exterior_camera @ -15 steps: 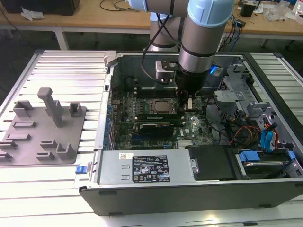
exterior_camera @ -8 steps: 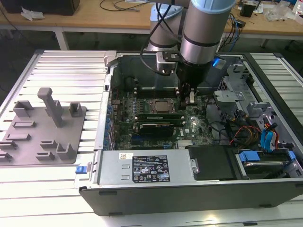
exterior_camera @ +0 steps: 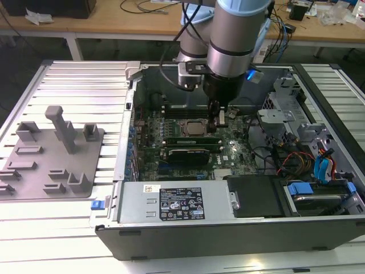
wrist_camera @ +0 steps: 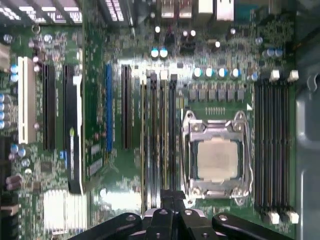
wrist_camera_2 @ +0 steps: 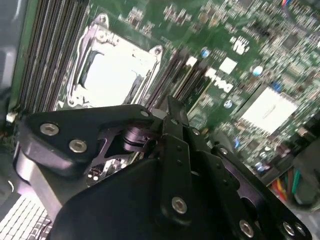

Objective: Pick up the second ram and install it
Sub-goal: 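Press down the second ram until it locks into place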

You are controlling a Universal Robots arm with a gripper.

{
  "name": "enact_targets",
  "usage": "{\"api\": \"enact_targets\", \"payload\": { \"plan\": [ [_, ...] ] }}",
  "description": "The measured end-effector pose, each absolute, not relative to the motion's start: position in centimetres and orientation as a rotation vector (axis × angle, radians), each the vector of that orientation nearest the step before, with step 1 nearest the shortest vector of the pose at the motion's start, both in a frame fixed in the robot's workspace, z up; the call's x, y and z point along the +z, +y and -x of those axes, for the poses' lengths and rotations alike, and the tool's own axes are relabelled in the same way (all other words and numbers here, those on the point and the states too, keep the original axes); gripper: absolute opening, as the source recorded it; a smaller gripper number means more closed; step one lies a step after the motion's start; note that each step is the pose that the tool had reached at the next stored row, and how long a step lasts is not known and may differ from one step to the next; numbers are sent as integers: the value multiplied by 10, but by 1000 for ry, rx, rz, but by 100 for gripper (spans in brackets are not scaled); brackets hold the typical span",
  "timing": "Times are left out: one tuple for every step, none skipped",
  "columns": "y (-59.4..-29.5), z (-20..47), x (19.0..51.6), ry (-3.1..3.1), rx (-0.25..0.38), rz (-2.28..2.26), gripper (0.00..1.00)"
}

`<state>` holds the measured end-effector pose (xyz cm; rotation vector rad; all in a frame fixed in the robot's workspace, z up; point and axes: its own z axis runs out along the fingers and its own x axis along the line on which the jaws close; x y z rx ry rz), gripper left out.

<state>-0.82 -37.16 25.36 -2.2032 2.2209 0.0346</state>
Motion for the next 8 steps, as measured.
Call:
{"api": "enact_targets", "payload": {
  "plan": [
    [-372,16,253,2221,35,2203,8],
    [-372,22,254,2221,34,2203,8],
    [-372,27,253,2221,34,2203,8],
    [-372,33,253,2221,34,2203,8],
    [-372,37,254,2221,34,2203,8],
    [-372,40,254,2221,34,2203,8],
    [-372,45,254,2221,34,2203,8],
    [-372,51,254,2221,34,2203,8]
  ]
}}
